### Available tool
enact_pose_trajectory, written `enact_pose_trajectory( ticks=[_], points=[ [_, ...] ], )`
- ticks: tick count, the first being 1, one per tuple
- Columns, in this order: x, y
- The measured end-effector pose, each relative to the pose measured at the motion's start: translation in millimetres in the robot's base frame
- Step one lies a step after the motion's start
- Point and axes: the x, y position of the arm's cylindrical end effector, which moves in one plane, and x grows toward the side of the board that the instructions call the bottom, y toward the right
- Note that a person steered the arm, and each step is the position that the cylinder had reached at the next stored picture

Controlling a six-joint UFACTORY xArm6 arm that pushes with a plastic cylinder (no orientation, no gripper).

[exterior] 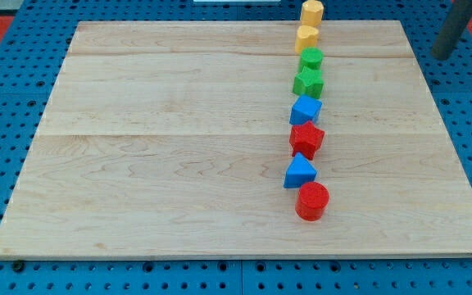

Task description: Move the green star to the top left of the blue cube

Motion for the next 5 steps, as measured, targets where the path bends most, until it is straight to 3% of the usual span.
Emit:
enact_pose_trajectory(
  ticks=[2, 4, 5],
  points=[
    [22.2, -76.5],
    [-3.1, -109.3],
    [-2.4, -162.5]
  ],
)
